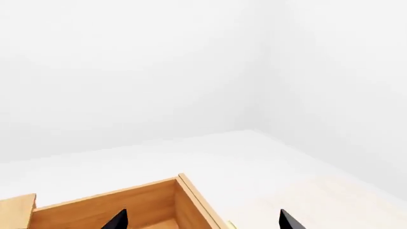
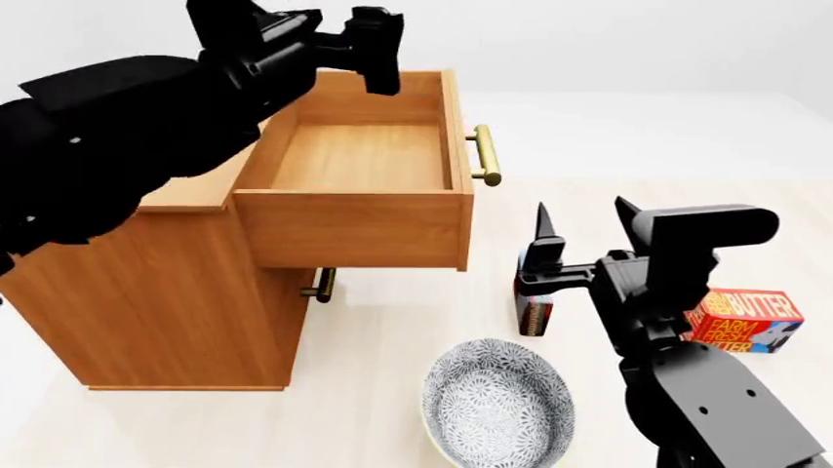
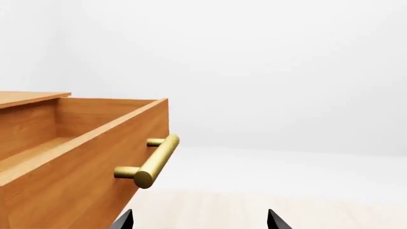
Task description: Put the chocolate pudding in the top drawer of the cabinet and close it.
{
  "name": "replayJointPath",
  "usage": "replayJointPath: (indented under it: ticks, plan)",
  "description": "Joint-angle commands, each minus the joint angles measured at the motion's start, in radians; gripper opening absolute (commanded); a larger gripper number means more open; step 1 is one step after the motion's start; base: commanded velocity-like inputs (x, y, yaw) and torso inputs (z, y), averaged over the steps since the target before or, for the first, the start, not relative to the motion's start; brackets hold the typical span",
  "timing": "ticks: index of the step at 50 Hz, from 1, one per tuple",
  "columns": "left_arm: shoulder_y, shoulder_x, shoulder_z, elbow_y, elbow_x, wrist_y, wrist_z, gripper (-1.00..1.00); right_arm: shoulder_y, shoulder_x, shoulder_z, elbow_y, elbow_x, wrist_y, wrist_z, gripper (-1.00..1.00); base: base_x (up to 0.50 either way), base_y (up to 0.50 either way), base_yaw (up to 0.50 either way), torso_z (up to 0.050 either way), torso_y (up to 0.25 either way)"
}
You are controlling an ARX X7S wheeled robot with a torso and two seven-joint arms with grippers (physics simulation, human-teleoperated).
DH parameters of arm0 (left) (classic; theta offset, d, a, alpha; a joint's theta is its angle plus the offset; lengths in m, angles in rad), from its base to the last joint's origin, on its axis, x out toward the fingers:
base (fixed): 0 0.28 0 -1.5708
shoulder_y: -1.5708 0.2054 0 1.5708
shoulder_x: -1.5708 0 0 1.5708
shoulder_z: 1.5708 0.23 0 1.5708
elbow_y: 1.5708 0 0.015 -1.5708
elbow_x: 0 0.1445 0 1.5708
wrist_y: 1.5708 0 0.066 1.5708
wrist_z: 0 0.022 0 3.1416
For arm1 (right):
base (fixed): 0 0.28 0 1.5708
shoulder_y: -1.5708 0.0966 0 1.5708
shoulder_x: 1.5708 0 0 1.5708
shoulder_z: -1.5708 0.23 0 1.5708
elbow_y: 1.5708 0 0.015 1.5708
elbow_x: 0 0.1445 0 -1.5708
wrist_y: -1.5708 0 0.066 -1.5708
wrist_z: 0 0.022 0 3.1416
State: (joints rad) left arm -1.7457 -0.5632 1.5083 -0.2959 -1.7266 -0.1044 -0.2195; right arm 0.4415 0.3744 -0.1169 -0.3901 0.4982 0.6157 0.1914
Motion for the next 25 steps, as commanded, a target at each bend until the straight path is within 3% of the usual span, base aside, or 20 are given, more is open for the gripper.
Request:
replayJointPath:
  ticks: [1, 8, 25]
  plan:
    - [0.025, -0.185, -0.019, 0.335, 0.131, 0.135, -0.172, 1.0, 0.013, -0.006, -0.01, 0.018, 0.002, -0.001, -0.001, 1.0, 0.0, 0.0, 0.0, 0.0, 0.0]
    - [0.056, -0.274, -0.014, 0.51, 0.21, 0.178, -0.263, 1.0, 0.019, -0.009, 0.005, 0.007, 0.022, 0.009, 0.006, 1.0, 0.0, 0.0, 0.0, 0.0, 0.0]
    - [0.166, -0.477, 0.005, 0.745, 0.311, 0.27, -0.316, 1.0, 0.029, -0.007, -0.007, -0.008, 0.021, 0.002, 0.009, 1.0, 0.0, 0.0, 0.0, 0.0, 0.0]
